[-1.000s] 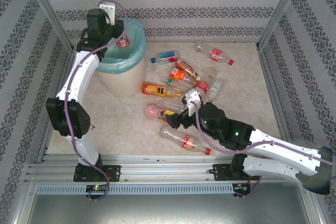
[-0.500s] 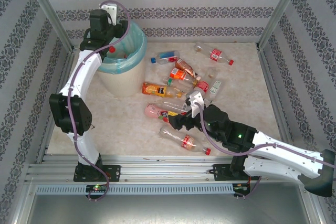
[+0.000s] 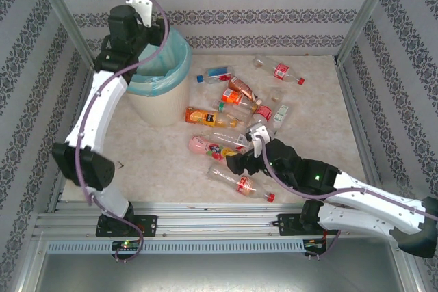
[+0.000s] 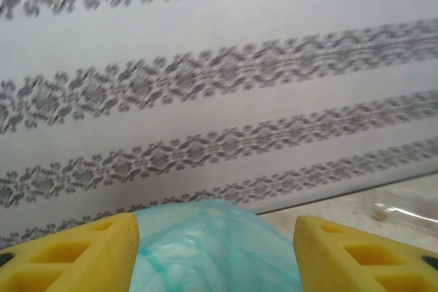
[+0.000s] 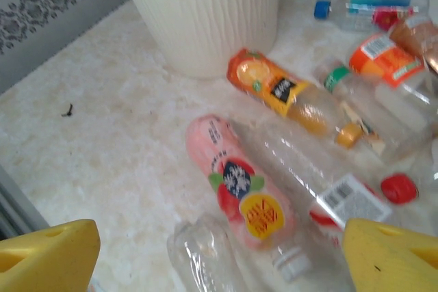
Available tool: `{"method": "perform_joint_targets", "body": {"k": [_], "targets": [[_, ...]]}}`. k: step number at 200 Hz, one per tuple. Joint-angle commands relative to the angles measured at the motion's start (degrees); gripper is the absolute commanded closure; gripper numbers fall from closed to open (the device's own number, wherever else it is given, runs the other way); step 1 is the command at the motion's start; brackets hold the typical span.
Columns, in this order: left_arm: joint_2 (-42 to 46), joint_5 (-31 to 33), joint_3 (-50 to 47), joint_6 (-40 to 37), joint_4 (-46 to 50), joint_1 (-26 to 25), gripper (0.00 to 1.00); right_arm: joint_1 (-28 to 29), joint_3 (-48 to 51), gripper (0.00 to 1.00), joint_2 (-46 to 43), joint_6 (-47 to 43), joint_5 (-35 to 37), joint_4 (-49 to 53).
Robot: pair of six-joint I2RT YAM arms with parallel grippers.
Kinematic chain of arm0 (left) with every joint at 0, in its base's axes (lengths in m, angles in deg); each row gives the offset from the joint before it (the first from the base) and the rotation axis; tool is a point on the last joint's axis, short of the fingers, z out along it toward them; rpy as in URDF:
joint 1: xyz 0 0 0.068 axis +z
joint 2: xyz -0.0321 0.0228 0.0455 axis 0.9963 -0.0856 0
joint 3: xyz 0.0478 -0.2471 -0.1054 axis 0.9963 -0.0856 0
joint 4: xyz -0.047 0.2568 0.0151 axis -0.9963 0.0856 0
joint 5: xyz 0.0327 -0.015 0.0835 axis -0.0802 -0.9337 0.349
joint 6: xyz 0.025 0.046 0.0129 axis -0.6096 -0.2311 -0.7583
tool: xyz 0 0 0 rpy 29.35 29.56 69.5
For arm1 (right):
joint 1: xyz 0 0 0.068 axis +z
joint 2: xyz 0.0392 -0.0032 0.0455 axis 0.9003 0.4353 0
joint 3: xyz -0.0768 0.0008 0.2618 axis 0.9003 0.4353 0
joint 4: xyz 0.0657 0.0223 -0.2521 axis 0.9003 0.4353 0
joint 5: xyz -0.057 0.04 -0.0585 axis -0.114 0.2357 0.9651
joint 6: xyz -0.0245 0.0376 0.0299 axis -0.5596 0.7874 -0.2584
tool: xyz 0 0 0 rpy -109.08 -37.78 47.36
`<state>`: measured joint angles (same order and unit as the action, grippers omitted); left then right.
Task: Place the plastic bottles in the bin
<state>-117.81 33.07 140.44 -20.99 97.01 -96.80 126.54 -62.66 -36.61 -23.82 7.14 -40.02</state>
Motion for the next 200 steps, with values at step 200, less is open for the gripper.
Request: {"method": "perform_joint_targets", "body": {"k": [200], "targets": [[63.2, -2.8, -65.2, -4.9, 4.9, -19.8, 0.27, 1.2, -16.8, 0.13, 38.5, -7.3, -11.3, 24.5]]}}
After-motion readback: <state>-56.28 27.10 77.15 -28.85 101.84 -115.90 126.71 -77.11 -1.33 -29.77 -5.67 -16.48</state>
